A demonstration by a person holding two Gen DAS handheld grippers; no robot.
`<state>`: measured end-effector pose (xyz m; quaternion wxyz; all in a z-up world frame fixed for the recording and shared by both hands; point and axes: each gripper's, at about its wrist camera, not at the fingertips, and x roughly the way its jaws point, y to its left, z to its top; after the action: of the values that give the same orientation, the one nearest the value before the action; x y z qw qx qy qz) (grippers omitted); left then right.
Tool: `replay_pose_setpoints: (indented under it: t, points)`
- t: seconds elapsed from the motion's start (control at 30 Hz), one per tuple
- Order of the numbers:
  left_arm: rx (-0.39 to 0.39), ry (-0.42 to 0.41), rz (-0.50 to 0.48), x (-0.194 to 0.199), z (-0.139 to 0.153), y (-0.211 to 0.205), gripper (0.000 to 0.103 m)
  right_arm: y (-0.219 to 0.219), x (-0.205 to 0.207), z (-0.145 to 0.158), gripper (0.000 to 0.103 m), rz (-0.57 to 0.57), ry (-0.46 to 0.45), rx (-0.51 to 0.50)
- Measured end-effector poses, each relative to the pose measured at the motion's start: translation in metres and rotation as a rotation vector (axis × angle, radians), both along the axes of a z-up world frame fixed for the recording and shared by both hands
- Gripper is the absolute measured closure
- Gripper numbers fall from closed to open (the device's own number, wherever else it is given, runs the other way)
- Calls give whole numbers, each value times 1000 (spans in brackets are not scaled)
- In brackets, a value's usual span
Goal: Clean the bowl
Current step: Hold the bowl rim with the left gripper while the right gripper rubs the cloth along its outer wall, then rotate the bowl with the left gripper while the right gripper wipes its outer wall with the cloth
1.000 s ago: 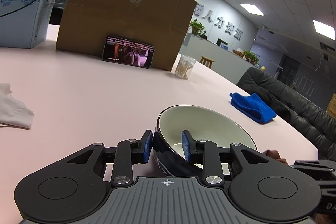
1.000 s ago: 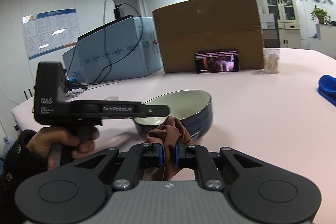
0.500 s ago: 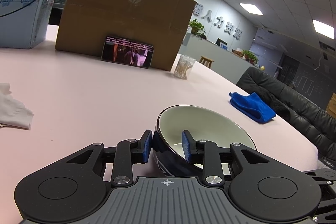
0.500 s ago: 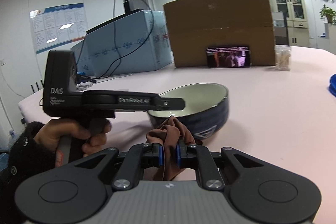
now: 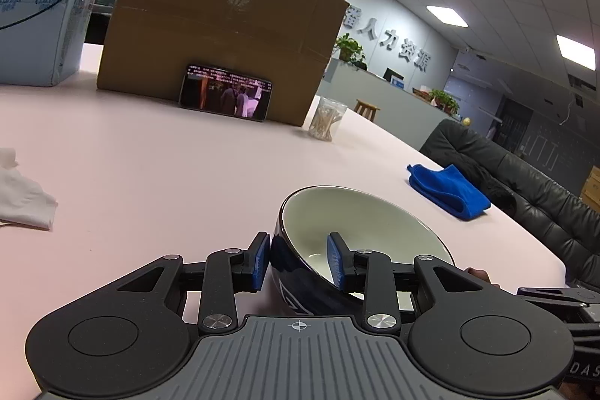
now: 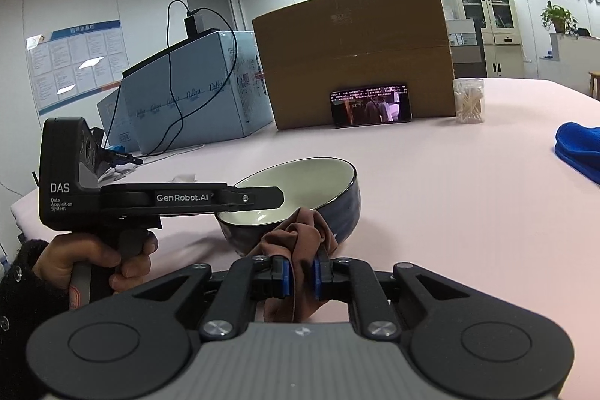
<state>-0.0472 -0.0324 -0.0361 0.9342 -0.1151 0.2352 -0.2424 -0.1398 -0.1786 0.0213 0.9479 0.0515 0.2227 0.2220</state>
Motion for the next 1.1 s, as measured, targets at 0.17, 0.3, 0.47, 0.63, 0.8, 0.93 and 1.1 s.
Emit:
replay_pose_setpoints:
  t: [0.17, 0.3, 0.47, 0.63, 0.8, 0.93, 1.1]
  points:
    - [1, 0, 1, -1, 0, 0, 71, 6, -1, -1, 88, 71, 20, 23]
    - [2, -1, 1, -1, 1, 0, 71, 10, -2, -1, 89, 102, 27, 33]
    - [7, -2, 0, -2, 2, -1, 70, 0, 1, -3, 90, 69, 24, 49]
    - [18, -9, 1, -3, 2, -2, 70, -17, 6, -4, 90, 7, 5, 59]
    - [35, -19, 9, -6, 3, -3, 70, -21, 11, -4, 90, 3, -7, 72]
    - [54, -28, 11, -8, 3, -5, 70, -22, 13, -3, 90, -10, -16, 67]
    - [77, -41, 8, -10, 5, -8, 70, -29, 18, 1, 90, -41, -37, 71]
